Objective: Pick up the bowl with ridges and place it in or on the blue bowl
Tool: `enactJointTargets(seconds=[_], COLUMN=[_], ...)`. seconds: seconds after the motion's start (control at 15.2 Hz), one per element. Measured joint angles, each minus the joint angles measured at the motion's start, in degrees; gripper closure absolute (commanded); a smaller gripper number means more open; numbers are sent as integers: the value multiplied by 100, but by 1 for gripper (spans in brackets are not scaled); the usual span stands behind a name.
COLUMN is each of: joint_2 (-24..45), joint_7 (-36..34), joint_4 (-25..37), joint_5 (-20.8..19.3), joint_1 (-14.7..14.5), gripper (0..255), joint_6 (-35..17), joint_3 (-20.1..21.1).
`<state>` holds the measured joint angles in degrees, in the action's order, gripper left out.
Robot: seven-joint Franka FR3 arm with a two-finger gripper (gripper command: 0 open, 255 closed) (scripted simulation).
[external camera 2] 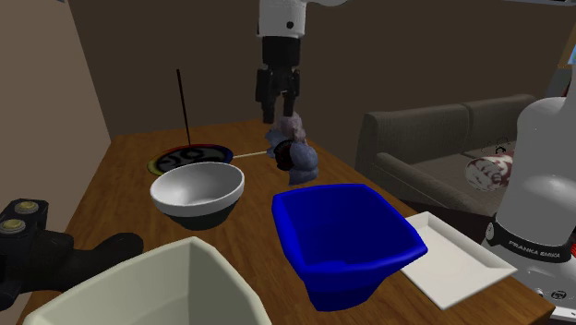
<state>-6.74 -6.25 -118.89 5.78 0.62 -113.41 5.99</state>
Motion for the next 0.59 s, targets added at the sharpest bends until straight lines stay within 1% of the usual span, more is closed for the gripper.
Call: enactJointTargets(seconds=[0.53,0.59], joint_2=[1871,2110], joint_7=[-174,-219], joint_4=[1491,1780], joint_5=[-47,-59], joint_1=[-51,-72], gripper=[0,0], joint_6=[-218,-144], joint_3=[38,45])
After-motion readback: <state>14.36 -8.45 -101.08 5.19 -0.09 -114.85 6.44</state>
